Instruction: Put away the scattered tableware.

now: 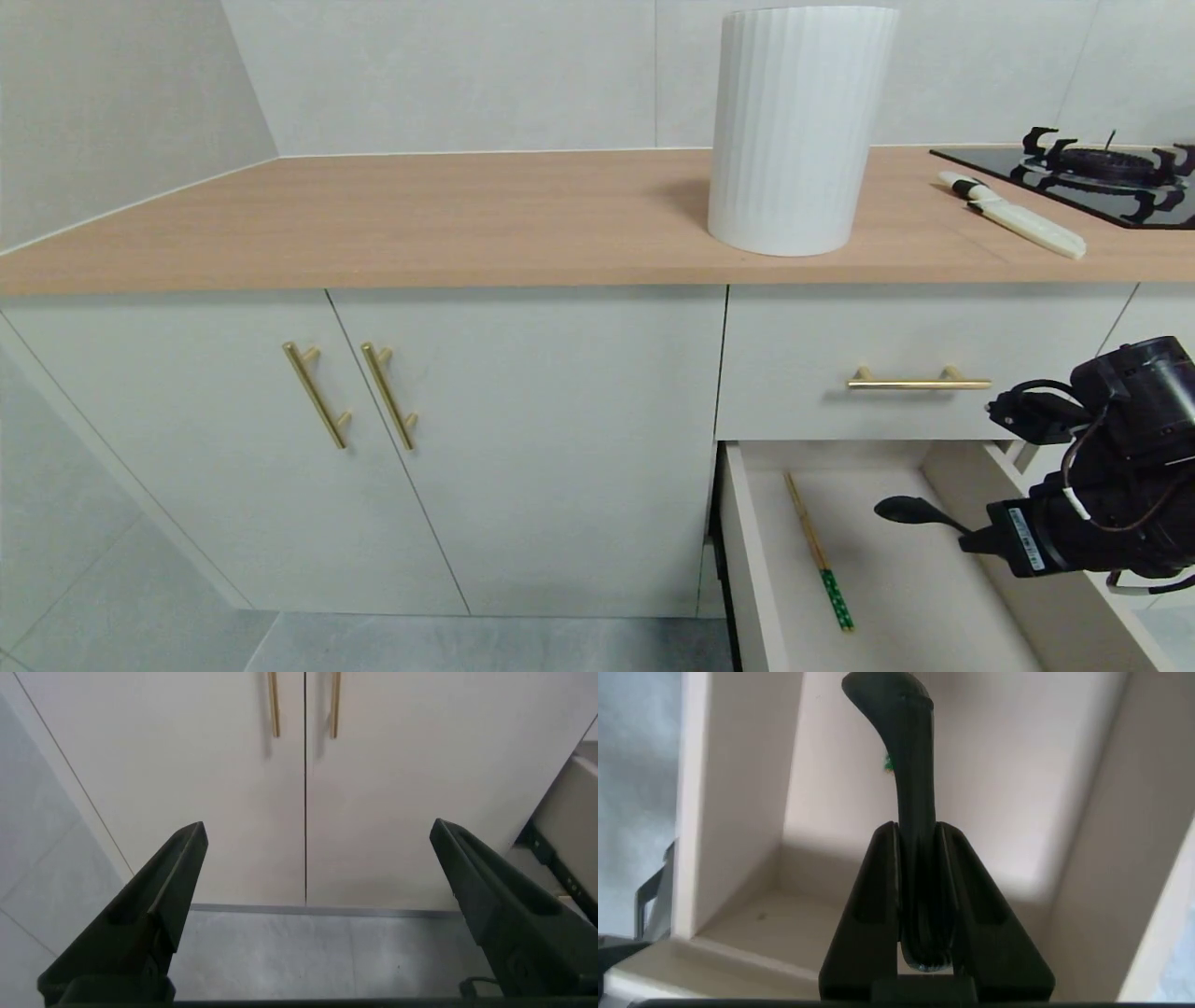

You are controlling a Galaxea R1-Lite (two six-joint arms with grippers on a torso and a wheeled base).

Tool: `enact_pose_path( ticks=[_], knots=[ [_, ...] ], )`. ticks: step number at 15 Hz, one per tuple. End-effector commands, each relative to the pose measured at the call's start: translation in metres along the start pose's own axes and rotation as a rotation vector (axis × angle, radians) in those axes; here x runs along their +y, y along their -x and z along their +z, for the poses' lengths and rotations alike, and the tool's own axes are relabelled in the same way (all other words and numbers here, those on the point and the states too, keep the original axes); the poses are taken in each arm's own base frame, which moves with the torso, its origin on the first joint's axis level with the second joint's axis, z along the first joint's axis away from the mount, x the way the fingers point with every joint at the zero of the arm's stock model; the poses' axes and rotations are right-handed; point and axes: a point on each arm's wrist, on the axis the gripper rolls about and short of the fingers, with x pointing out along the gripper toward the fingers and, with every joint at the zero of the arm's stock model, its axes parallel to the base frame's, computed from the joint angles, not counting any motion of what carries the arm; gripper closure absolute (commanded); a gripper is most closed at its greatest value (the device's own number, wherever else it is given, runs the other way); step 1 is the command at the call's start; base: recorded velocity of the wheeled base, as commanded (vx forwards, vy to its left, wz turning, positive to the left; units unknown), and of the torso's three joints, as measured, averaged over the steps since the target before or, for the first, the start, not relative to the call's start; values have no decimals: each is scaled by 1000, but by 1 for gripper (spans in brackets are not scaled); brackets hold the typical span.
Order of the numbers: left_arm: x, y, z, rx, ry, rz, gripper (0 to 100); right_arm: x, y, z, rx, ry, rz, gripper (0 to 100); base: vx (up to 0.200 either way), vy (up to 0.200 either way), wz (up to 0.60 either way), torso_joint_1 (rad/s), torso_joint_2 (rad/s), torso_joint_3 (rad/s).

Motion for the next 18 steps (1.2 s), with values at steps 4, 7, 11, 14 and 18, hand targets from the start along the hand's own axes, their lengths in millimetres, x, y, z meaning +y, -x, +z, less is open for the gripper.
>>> enact_pose_path(
  ticks=[4,7,11,14,18],
  knots=[
    [0,0,0,0,0,1,0,0,-1,1,-1,0,1,100,0,0,0,-15,46,33],
    [0,0,0,0,0,1,0,0,-22,3,33,27,-13,100,0,0,0,0,0,0],
    [0,0,0,0,0,1,0,-5,-72,8,11,-14,-92,100,0,0,0,0,0,0],
    [0,0,0,0,0,1,0,-11,-119,4,35,-48,-155,100,0,0,0,0,0,0],
    [0,0,0,0,0,1,0,-18,-170,-9,36,-80,-258,100,0,0,0,0,0,0]
  ],
)
